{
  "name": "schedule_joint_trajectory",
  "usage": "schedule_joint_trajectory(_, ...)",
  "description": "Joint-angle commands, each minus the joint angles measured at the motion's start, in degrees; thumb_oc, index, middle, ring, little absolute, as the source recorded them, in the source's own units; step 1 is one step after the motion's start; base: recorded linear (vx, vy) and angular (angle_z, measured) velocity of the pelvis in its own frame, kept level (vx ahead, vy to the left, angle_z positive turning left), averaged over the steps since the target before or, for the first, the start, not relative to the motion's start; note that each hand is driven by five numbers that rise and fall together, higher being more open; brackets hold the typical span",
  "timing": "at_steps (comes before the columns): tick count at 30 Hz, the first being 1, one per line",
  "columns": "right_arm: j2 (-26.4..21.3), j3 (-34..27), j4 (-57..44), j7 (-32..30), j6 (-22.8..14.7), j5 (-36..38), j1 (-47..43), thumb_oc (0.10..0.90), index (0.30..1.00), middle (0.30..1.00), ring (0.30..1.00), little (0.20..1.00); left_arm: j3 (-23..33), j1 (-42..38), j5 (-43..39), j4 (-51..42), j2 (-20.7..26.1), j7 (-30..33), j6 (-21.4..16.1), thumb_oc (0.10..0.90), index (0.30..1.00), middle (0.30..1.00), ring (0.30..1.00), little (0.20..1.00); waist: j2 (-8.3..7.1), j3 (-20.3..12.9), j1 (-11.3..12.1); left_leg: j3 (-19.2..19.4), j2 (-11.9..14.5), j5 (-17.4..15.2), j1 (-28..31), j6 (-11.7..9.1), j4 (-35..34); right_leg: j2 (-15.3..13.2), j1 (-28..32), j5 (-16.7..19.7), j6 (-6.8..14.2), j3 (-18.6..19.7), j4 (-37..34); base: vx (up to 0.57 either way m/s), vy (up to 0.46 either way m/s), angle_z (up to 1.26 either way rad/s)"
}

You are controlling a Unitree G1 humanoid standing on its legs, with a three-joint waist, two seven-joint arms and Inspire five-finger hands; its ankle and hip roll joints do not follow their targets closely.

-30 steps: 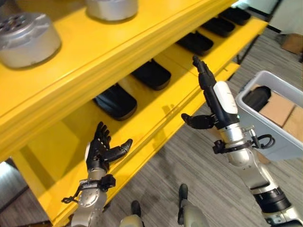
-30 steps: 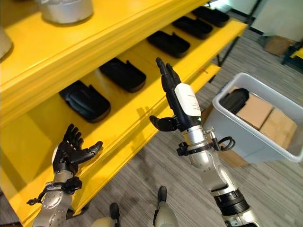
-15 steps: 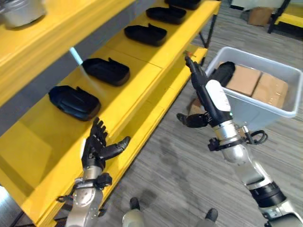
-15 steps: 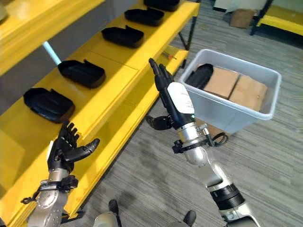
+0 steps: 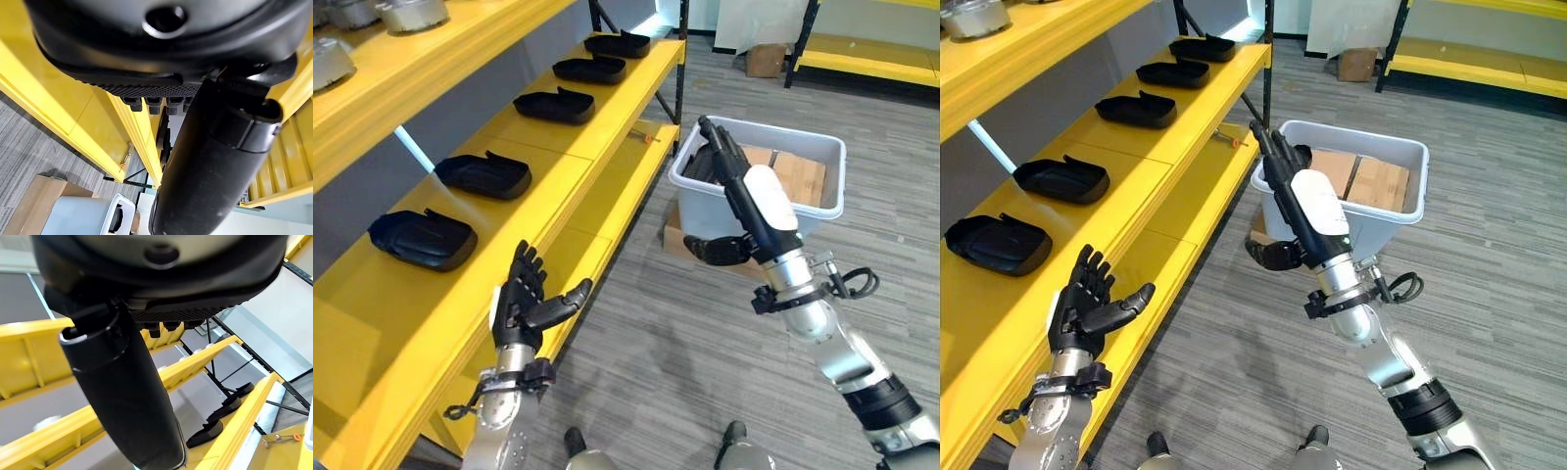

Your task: Move parts from the plastic box to the shelf.

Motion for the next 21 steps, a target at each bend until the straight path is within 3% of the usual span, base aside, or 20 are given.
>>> schedule_joint_trajectory(1, 2.99, -3.67, -6.13, -3.43, -4.25, 2.91, -5.35, 0.9, 1.0, 1.0, 1.0, 1.0, 0.84, -4.49, 0.02, -6.39, 2.58, -0.5, -6.25, 0.9, 1.0, 1.0, 1.0, 1.0, -5.8, 0.21, 2.01, -9.48, -11.19, -0.77, -5.51, -0.92, 8.3, 8.93, 19.34, 8.33, 0.15, -1.25, -33.99, 0.13, 0.047, -0.2)
schedule_joint_trajectory(3, 3.16, -4.09, -6.18, -2.72, -4.98, 4.03, -4.26, 0.9, 1.0, 1.0, 1.0, 1.0, 0.44, -4.38, 0.42, -6.27, 2.34, -0.7, -6.37, 0.9, 1.0, 1.0, 1.0, 1.0, -6.57, -0.05, 2.17, -9.65, -12.9, -0.06, -7.21, -0.57, 1.42, 8.71, 18.84, 8.91, 1.42, 0.24, -33.99, 0.2, 0.124, -0.32)
schedule_joint_trajectory(4, 3.26, -3.95, -5.65, -2.28, -5.13, 4.59, -3.23, 0.9, 1.0, 1.0, 1.0, 1.0, 0.02, -4.57, 0.84, -5.76, 2.32, -0.75, -6.57, 0.9, 1.0, 1.0, 1.0, 1.0, -6.26, 0.17, 3.14, -11.82, -13.83, 3.51, -9.96, -1.35, -2.89, 9.04, 19.52, 8.68, 2.08, 1.51, -33.99, 0.21, 0.136, -0.49)
schedule_joint_trajectory(5, 3.21, -4.06, -5.65, -2.27, -5.18, 4.61, -3.13, 0.9, 1.0, 1.0, 1.0, 1.0, -0.14, -4.65, 0.88, -5.66, 2.32, -0.72, -6.63, 0.9, 1.0, 1.0, 1.0, 1.0, -6.31, -0.04, 3.14, -11.86, -13.94, 4.14, -9.71, -1.48, -3.84, 9.01, 19.38, 8.6, 2.06, 1.43, -33.99, 0.22, 0.12, -0.51)
schedule_joint_trajectory(7, 3.51, -3.74, -5.75, -1.88, -5.16, 4.89, -2.87, 0.9, 1.0, 1.0, 1.0, 1.0, -1.1, -5.64, 1.09, -5.32, 2.75, -0.98, -6.72, 0.9, 1.0, 1.0, 1.0, 1.0, -5.59, 0.43, 4.44, -16.78, -16.61, 6.32, -11.29, -2.5, -6.71, 9.55, 20.38, 8.11, 2.56, 3.78, -33.99, 0.21, 0.164, -1.0)
schedule_joint_trajectory(8, 3.93, -3.31, -5.88, -1.33, -5.25, 4.78, -2.84, 0.9, 1.0, 1.0, 1.0, 1.0, -1.24, -5.56, 0.64, -4.95, 2.6, -1.03, -6.86, 0.9, 1.0, 1.0, 1.0, 1.0, -5.39, 0.18, 4.85, -17.41, -17.17, 4.71, -9.38, -1.54, -7.67, 9.64, 20.94, 7.54, 2.89, 4.95, -33.99, 0.4, 0.417, -1.4)
schedule_joint_trajectory(10, 5.81, -2.54, -6.11, 0.26, -5.08, 4.17, -2.54, 0.9, 1.0, 1.0, 1.0, 1.0, -2.35, -6.77, 0.63, -4.52, 3.62, -1.55, -7.33, 0.9, 1.0, 1.0, 1.0, 1.0, -5.88, -2.12, 3.7, -13.82, -19.49, 2.92, -5.21, 0.67, -9.86, 7.27, 22.85, 7.64, 3.81, 6.19, -33.5, 0.39, 0.408, -1.24)
schedule_joint_trajectory(16, 7.75, -0.44, -5.39, 1.39, -3.91, 3.27, -4.47, 0.9, 1.0, 1.0, 1.0, 1.0, -3.13, -8.19, 1.19, -4.57, 5.05, -0.65, -7.0, 0.9, 1.0, 1.0, 1.0, 1.0, -6.77, -3.49, 3.19, -8.93, -22.0, -0.17, -1.25, 4.44, -11.68, 3.57, 19.94, 7.13, 5.68, 8.51, -27.26, 0.17, 0.209, -0.71)
schedule_joint_trajectory(18, 8.5, -0.14, -5.16, 1.65, -3.78, 3.09, -4.23, 0.9, 1.0, 1.0, 1.0, 1.0, -3.27, -8.59, 1.37, -4.28, 5.4, -0.2, -6.69, 0.9, 1.0, 1.0, 1.0, 1.0, -6.8, -3.27, 2.94, -7.86, -22.67, -1.64, 0.37, 5.6, -11.61, 2.42, 17.96, 7.14, 5.94, 8.61, -22.37, 0.1, 0.123, -0.28)
schedule_joint_trajectory(21, 9.16, -0.18, -5.27, 2.7, -3.73, 3.47, -2.7, 0.9, 1.0, 1.0, 1.0, 1.0, -2.79, -7.99, 2.27, -4.6, 6.55, 0.14, -6.15, 0.9, 1.0, 1.0, 1.0, 1.0, -6.21, -0.95, 0.83, -5.85, -23.31, -4.81, 4.69, 7.78, -10.8, 1.9, 10.15, 12.41, 6.13, 7.88, -9.52, 0.16, 0.181, -0.24)
